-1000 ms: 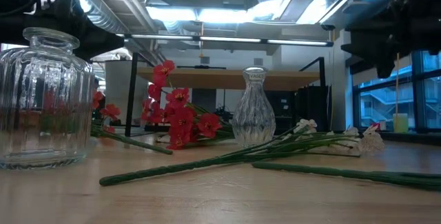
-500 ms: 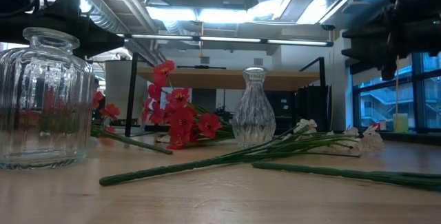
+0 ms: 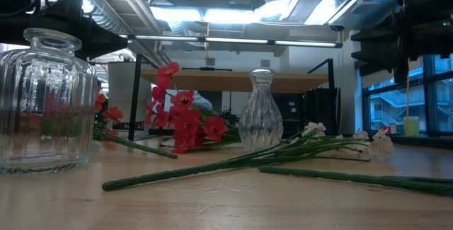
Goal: Pick and place flowers into a vace then onto a shelf
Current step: Put the left orange flowers into the left transparent vase
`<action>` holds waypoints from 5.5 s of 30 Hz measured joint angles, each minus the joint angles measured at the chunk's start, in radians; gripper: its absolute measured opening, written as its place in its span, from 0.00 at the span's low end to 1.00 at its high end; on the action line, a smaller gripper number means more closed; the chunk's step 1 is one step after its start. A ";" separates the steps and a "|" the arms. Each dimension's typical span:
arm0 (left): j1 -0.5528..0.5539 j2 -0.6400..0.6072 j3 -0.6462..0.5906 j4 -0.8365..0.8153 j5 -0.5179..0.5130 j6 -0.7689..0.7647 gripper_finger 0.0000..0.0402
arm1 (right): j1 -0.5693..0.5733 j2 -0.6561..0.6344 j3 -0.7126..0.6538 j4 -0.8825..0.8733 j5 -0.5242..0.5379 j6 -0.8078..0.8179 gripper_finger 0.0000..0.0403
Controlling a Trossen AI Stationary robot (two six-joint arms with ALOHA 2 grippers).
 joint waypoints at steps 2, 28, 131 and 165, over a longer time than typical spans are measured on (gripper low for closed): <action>0.000 0.000 0.000 0.000 -0.021 0.017 0.13 | 0.000 0.000 0.000 0.000 0.000 0.001 0.54; -0.012 0.324 0.312 -0.022 0.484 0.250 0.38 | 0.000 0.000 0.000 -0.001 0.053 0.005 0.54; -0.955 1.601 1.502 -1.645 -0.794 0.902 0.04 | 0.000 0.003 0.000 -0.001 0.049 0.029 0.54; -1.159 1.708 1.283 -1.634 -1.105 0.909 0.04 | 0.000 0.004 0.000 -0.002 0.135 0.118 0.54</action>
